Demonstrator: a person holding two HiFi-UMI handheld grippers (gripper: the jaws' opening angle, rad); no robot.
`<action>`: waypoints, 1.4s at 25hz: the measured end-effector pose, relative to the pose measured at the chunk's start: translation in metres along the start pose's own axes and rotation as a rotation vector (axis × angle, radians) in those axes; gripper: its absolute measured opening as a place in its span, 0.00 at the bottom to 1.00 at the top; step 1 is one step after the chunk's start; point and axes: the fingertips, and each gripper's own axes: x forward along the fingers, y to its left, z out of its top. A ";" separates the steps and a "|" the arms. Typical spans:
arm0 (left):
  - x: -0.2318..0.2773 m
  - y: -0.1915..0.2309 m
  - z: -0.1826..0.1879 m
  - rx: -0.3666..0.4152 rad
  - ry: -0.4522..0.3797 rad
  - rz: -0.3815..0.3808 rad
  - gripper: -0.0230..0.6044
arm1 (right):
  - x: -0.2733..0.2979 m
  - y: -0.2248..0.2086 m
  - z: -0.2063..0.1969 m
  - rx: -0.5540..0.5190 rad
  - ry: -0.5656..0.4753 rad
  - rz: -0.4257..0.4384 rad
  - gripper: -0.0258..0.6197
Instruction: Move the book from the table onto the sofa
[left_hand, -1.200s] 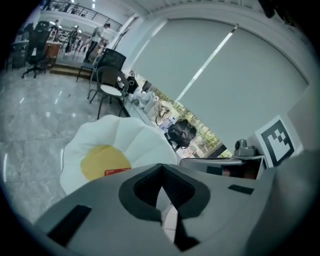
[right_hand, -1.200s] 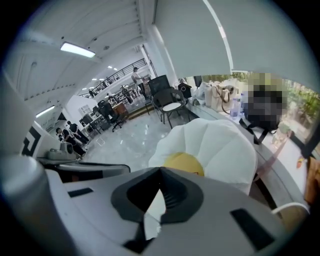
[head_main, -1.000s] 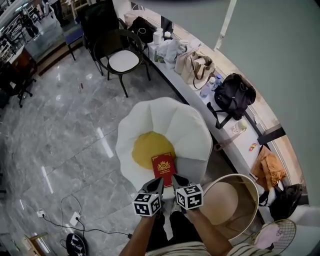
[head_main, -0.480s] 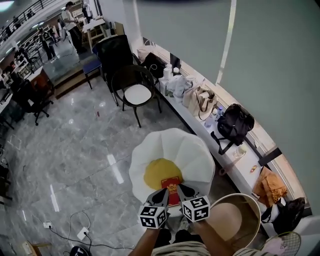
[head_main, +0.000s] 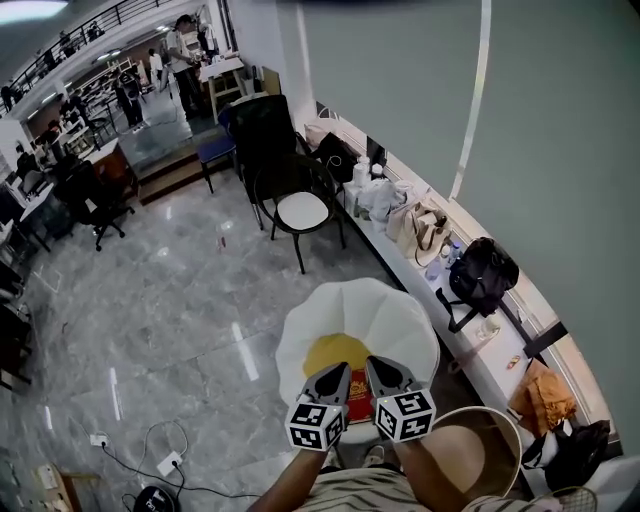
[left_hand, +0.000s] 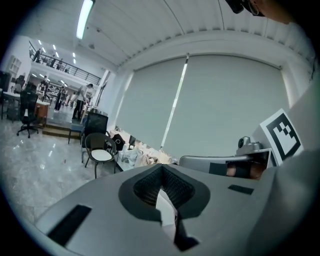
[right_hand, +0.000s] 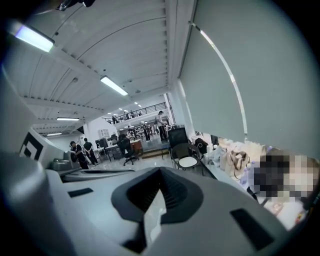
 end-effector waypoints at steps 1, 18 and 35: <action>-0.002 -0.004 0.007 0.008 -0.015 -0.001 0.04 | -0.004 0.001 0.007 -0.004 -0.014 0.001 0.06; -0.028 -0.006 0.081 0.132 -0.188 0.039 0.04 | -0.008 0.033 0.074 -0.091 -0.186 0.040 0.06; -0.036 -0.007 0.090 0.142 -0.229 0.046 0.04 | -0.015 0.040 0.082 -0.125 -0.219 0.013 0.06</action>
